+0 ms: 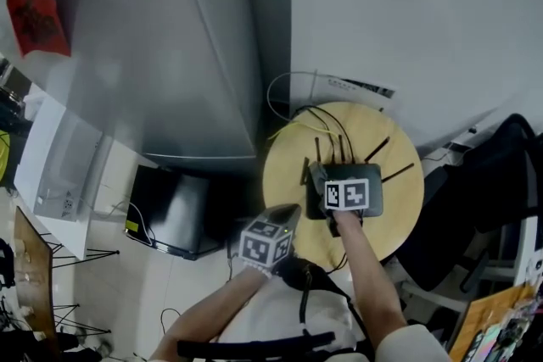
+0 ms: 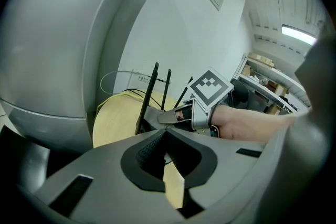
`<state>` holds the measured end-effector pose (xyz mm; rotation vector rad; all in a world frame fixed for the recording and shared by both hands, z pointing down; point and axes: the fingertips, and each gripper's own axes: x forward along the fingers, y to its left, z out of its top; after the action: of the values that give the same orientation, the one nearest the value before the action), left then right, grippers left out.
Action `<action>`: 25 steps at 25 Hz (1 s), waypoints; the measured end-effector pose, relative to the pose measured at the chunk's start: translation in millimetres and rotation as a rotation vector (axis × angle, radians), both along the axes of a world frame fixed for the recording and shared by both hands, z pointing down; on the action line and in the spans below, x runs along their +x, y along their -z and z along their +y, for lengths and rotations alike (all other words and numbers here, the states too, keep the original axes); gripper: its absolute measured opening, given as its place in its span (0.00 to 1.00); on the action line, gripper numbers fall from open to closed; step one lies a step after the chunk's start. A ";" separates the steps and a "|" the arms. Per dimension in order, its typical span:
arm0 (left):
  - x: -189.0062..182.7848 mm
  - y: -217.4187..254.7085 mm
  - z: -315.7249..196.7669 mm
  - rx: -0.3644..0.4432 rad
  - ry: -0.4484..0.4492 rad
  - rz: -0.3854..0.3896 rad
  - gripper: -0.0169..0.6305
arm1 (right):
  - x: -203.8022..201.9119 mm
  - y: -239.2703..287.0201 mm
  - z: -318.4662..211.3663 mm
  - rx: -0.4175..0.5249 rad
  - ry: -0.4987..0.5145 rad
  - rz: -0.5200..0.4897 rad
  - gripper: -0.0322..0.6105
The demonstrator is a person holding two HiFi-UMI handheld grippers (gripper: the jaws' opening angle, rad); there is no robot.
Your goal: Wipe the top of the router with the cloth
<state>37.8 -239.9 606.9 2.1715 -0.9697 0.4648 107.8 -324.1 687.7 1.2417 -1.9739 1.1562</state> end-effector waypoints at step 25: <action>48.8 -18.2 -11.5 -0.072 -0.085 0.032 0.02 | 158.9 -24.8 -9.7 -0.016 -0.231 0.202 0.11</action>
<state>86.6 -251.3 625.1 2.1549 -0.8336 0.4957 266.7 -333.8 712.5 1.5450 -1.7050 1.1021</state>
